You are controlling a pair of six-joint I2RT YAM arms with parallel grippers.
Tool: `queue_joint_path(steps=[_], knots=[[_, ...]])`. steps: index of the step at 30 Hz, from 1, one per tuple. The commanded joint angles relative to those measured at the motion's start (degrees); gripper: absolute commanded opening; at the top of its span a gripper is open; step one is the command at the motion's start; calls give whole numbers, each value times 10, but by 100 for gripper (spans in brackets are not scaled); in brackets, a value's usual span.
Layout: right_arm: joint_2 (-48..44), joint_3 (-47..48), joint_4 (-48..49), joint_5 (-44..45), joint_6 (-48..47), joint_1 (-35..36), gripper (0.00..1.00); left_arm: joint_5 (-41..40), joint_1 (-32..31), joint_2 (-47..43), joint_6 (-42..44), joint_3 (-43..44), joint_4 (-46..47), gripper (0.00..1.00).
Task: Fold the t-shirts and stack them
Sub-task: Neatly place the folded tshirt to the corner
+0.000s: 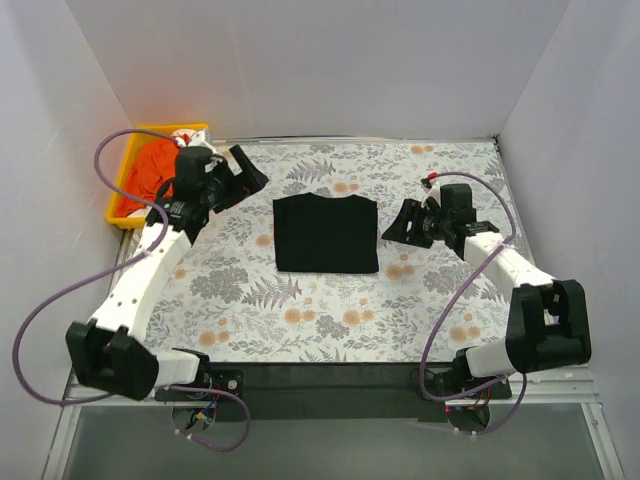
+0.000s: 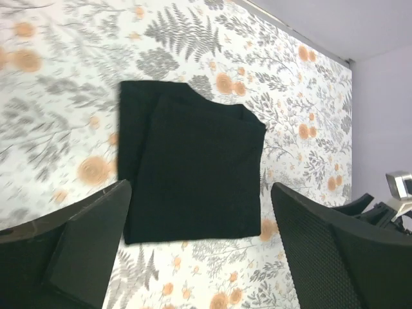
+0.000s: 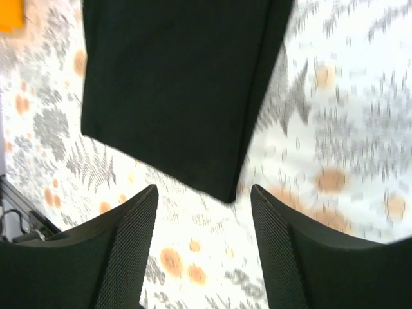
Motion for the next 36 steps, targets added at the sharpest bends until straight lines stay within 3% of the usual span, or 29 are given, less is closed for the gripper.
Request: queue_joint_path(steps=[1,3,8,13,21,30,36], knots=[[-69,-36,-80,72,-25,17,57,-97,4,-96,21,-39,-119,85],[-87,-59,-91,83,-18,21,59,-127,3,-169,20,-65,-159,91],[-110,-77,-96,95,8,39,60,-125,3,-313,-48,-142,-218,92],[-71,-56,-86,120,45,86,60,-146,3,-454,-83,-224,-255,92],[47,22,-79,177,84,145,57,-139,-10,-470,-61,-216,-244,87],[135,49,-95,254,105,156,52,-129,-69,-483,-48,-219,-222,85],[177,84,-124,262,83,169,39,-134,-96,-470,-34,-207,-214,85]])
